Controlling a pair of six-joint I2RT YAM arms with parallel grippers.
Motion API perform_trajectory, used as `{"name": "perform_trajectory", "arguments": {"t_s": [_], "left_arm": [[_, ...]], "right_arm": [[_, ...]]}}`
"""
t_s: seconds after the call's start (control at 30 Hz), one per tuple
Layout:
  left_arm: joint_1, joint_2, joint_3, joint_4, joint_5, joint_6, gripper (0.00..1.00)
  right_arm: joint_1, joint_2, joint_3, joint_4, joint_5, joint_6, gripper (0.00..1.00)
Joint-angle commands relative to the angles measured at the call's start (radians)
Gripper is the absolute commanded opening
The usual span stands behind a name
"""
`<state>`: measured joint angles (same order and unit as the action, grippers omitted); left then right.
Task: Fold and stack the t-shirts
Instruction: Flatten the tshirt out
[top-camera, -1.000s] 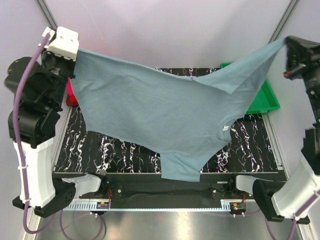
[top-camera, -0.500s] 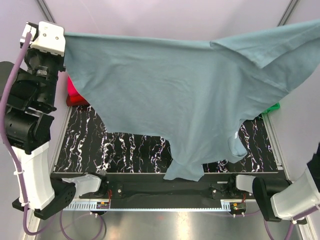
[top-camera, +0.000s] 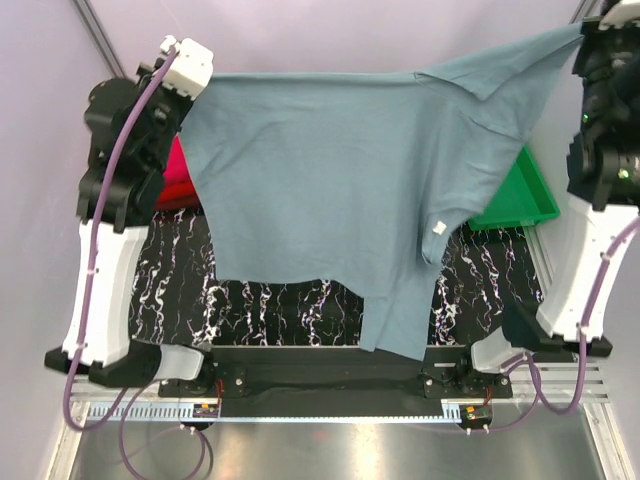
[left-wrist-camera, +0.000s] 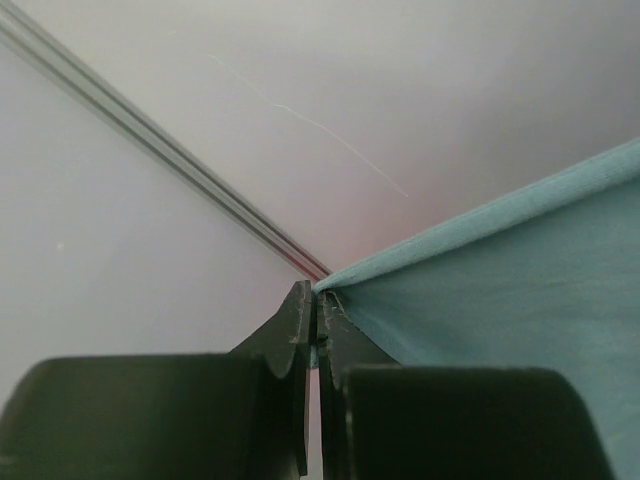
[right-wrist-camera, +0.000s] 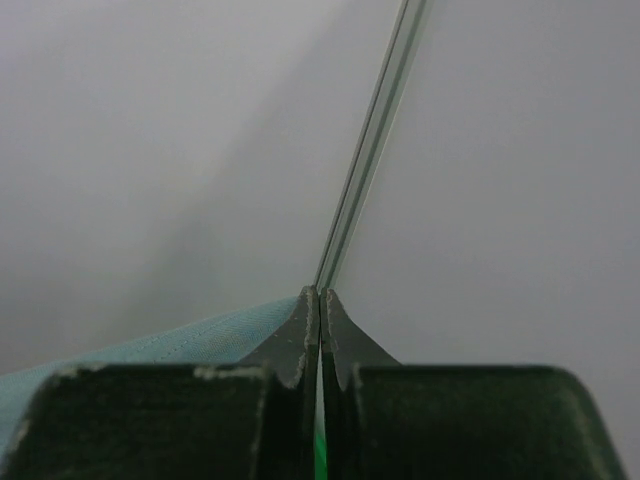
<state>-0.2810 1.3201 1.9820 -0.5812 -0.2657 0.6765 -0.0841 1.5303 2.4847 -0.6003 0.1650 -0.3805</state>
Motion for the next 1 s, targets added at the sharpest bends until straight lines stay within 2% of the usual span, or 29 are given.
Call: {"name": "perform_trajectory", "arguments": {"t_s": [0.0, 0.13, 0.23, 0.43, 0.53, 0.7, 0.97], "left_arm": [[0.035, 0.060, 0.107, 0.047, -0.009, 0.028, 0.00], [0.037, 0.106, 0.222, 0.018, 0.008, 0.023, 0.00], [0.036, 0.096, 0.239, 0.012, 0.010, 0.023, 0.00], [0.029, -0.022, 0.154, -0.020, 0.026, -0.020, 0.00], [0.022, -0.099, 0.098, -0.011, 0.022, -0.055, 0.00], [0.022, -0.157, 0.093, 0.018, 0.010, -0.071, 0.00], [0.022, -0.136, 0.205, 0.119, 0.011, -0.005, 0.00]], "right_arm": [[-0.008, 0.011, 0.072, 0.043, 0.091, -0.069, 0.00], [-0.006, 0.004, 0.079, 0.095, 0.087, -0.122, 0.00], [-0.008, -0.027, 0.068, 0.096, 0.085, -0.143, 0.00], [-0.008, -0.211, -0.090, 0.065, 0.077, -0.129, 0.00], [-0.008, -0.292, -0.116, 0.050, 0.096, -0.127, 0.00], [-0.008, -0.363, -0.104, 0.072, 0.119, -0.187, 0.00], [-0.003, -0.306, 0.040, 0.221, 0.163, -0.362, 0.00]]}}
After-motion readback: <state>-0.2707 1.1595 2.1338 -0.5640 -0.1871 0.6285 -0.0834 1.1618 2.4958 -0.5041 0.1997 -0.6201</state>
